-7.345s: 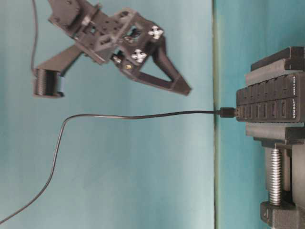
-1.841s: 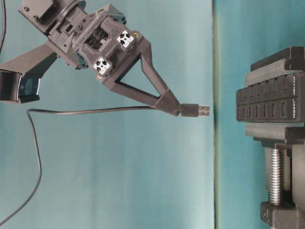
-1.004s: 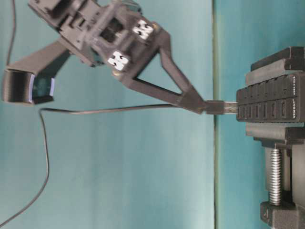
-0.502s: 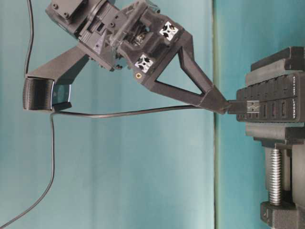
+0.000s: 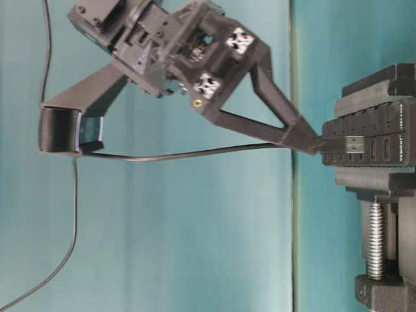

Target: Insert the USB into the front port of the fixed hub.

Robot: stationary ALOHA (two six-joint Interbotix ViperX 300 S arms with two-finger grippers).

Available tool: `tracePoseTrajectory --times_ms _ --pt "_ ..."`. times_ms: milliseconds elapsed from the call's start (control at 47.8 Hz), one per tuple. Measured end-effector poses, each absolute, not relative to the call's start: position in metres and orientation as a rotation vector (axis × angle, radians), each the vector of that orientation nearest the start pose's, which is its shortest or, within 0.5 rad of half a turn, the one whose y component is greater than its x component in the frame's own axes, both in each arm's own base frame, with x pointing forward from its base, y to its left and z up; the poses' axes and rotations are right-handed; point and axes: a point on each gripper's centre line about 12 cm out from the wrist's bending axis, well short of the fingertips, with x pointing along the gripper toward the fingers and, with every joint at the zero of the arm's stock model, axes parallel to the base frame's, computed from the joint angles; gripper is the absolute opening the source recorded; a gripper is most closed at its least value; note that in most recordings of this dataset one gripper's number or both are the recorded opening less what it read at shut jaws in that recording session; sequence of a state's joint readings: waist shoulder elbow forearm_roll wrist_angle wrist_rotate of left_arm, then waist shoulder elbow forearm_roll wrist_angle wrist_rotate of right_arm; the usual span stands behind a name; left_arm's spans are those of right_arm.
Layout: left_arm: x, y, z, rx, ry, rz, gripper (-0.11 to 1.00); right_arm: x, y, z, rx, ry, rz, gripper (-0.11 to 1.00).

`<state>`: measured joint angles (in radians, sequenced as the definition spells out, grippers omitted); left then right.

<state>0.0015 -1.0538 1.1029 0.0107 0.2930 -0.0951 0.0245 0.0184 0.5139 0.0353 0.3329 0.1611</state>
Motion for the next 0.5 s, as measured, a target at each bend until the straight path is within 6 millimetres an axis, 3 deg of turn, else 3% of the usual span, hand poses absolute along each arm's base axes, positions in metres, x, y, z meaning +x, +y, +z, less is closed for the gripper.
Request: tracePoseTrajectory --times_ms 502 --pt "0.1797 0.0004 0.2727 -0.083 0.342 0.018 0.00 0.4031 0.0124 0.1770 0.176 0.872 -0.049 0.03"
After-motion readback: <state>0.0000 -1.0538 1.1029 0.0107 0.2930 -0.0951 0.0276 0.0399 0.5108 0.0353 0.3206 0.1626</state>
